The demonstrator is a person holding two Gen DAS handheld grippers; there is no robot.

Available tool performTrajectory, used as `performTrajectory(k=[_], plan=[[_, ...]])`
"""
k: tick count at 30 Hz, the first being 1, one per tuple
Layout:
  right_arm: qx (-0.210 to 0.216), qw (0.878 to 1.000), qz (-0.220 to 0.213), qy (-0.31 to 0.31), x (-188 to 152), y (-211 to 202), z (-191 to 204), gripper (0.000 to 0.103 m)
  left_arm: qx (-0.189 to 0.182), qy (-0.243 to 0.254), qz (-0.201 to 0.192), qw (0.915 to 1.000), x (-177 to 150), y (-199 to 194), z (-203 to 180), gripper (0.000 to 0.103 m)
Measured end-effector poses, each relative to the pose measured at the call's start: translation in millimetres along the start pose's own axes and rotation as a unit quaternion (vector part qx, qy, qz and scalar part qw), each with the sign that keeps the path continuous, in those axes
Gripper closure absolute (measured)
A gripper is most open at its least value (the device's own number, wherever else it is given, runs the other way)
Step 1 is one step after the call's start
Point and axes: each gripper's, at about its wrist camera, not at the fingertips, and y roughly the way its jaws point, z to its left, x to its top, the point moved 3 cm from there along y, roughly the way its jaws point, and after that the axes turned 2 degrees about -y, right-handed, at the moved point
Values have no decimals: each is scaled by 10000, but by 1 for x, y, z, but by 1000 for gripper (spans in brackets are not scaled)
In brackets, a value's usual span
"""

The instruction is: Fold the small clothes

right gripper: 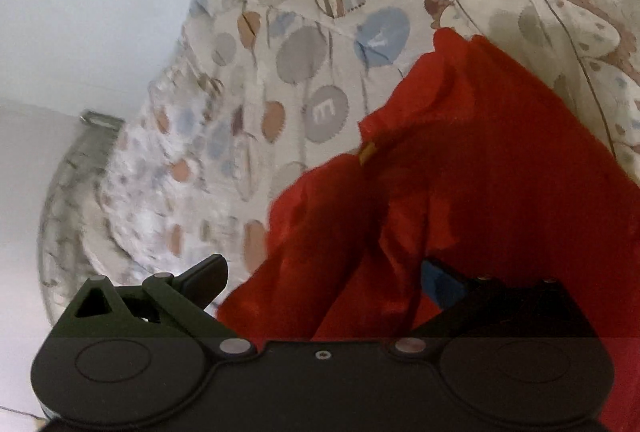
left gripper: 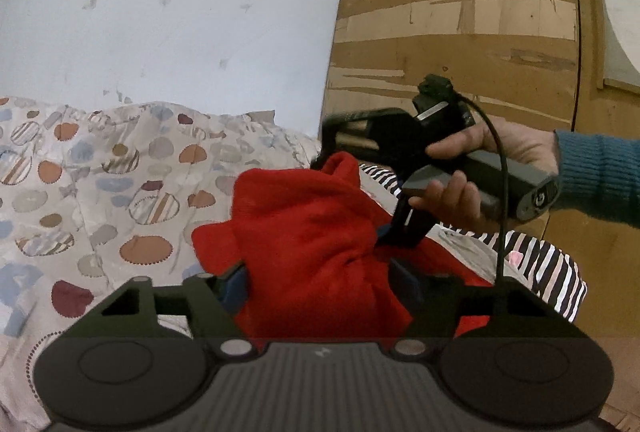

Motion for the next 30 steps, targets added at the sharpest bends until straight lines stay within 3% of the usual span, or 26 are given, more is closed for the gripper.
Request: performTrajectory(k=[2, 3, 5, 8, 12, 16, 23, 28, 30], plan=[[-137, 9995, -22, -276, -3, 1, 3, 31, 5, -5, -20, 10000, 1, -1, 0, 41], [-200, 9990, -68, -399, -4, 0, 3, 37, 6, 14, -29, 10000, 2, -2, -1, 46], [-205, 9977, -198, -616, -5, -6, 4, 63, -18, 99, -43, 9999, 4, -4, -5, 51], [-71, 9928, -497, -1089, -8, -21, 8, 75, -43, 385, -94, 9992, 8, -4, -18, 54], [215, 9812, -1097, -1574, -10, -58, 9, 77, -247, 909, -222, 9953, 14, -5, -51, 59], [213, 9704, -1581, -1812, -8, -91, -10, 77, -534, 1366, -208, 9890, 15, 2, -86, 59], [73, 9791, -1593, -1258, -6, -96, -86, 79, -739, 2145, 177, 9738, 0, 28, -128, 63], [374, 9793, -1653, -1105, -10, -83, -110, 78, -394, 2641, 148, 9636, -18, 33, -140, 61], [333, 9766, -1705, -1265, -12, -81, -110, 77, -313, 2650, 120, 9637, -20, 32, -139, 56]])
